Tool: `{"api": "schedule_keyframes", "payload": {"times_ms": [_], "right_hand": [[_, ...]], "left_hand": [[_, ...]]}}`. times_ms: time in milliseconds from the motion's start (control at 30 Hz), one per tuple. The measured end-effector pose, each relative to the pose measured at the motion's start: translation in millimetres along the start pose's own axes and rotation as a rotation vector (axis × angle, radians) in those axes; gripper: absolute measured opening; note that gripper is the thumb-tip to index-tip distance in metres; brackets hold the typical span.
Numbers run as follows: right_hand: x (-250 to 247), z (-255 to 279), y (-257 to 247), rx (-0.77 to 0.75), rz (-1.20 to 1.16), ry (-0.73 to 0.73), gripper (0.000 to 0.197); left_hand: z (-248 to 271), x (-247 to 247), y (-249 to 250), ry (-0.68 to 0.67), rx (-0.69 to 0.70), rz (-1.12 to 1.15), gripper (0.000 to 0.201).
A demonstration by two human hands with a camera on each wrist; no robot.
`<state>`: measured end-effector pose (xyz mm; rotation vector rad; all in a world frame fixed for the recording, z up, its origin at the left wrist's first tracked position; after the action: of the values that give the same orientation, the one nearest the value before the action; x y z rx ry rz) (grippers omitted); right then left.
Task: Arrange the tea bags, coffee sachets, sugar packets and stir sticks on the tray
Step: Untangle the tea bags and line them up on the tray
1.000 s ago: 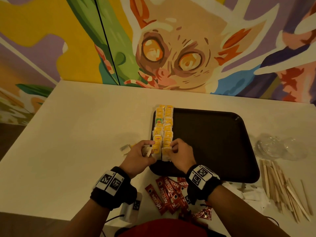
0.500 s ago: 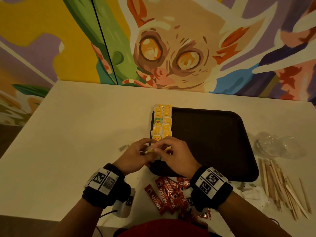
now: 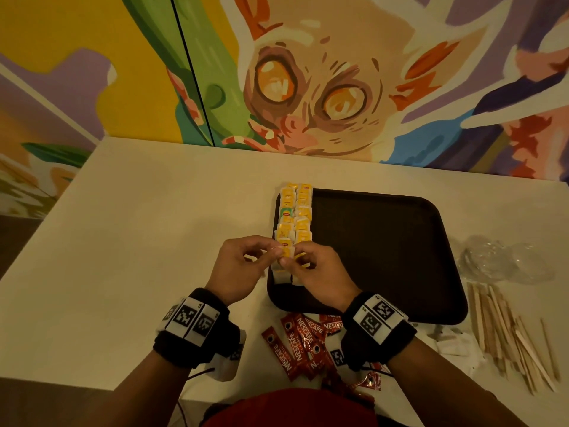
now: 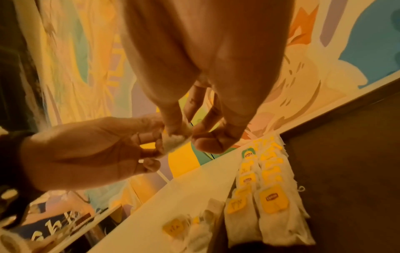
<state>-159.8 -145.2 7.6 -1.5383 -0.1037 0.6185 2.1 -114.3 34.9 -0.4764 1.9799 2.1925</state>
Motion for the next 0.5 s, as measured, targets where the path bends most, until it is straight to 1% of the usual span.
{"api": "schedule_keyframes", "payload": {"times_ms": [100,200,333,433,500], "right_hand": [[4.1,-0.2,7.6,0.029,0.048,0.005,0.019],[9.2,-0.6,12.0,0.054,0.104,-0.030,0.019],[12.0,-1.5,11.0,0.079,0.201,-0.070,0.015],[16.5,-5.1,22.5,0.161,0.261,-0.114,0.016],[20.9,-7.3,34.7,0.248,0.314,-0.129,0.009]], "left_hand": [[0.8,0.8,-9.4,0.032,-0.024,0.001,0.007],[1.0,0.0,-20.6,0.051,-0.037,-0.005,0.007],[2.9,0.9,-33.4,0.026,-0.041,-0.066,0.010],[3.6,-1.1,-38.8,0.004,-0.067,-0.083,0.015],[3.4,-6.2,-43.7,0.004,-0.091,-0.093,0.016]]}}
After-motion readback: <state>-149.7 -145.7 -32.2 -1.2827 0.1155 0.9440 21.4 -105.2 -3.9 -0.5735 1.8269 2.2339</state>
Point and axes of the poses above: each hand's wrist, its own z-axis away from the middle knuckle, its own x-axis out of the palm, y = z × x, the point moved 4 cm from there along -z, towards the middle knuckle, and after that the axes turned 4 degrees about -x, right-handed, at the moved point
